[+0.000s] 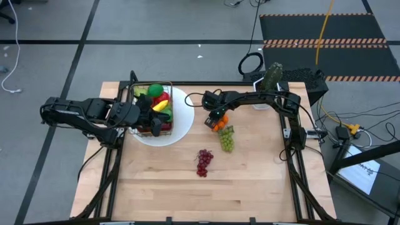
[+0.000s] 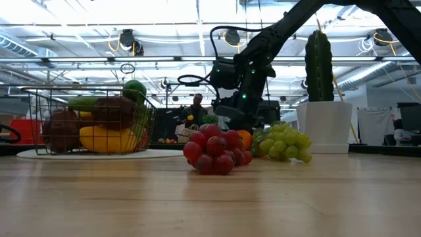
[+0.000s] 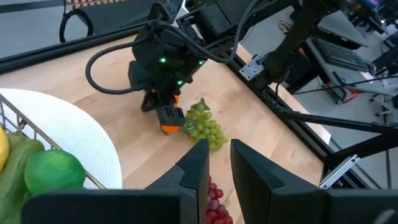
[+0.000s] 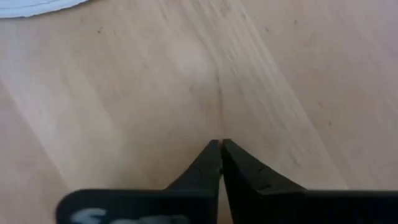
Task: Build produce basket
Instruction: Put the orange tangerine into the wire basket
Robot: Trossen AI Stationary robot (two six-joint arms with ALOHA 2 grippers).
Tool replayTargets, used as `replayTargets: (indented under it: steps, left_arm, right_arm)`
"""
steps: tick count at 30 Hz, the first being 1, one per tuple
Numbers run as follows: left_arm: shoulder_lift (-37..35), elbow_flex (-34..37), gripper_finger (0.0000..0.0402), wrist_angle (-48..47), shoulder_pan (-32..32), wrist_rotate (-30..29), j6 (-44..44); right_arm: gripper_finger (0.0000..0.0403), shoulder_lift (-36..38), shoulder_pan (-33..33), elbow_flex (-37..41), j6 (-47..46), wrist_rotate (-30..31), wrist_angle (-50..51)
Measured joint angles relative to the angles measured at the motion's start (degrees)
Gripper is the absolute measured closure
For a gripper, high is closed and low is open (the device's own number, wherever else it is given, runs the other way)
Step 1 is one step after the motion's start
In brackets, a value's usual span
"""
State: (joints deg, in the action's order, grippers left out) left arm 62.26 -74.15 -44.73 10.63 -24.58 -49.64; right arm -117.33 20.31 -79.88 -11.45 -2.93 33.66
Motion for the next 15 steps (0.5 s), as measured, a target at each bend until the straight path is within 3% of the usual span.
replayTargets:
  steps: [15]
  left_arm:
    - [0.0,0.0,0.0334,3.39,-0.02,-2.63,-0.31]
  right_arm:
    - [0.0402,11.08,0.64,0.33,4.59,-5.29,-0.02]
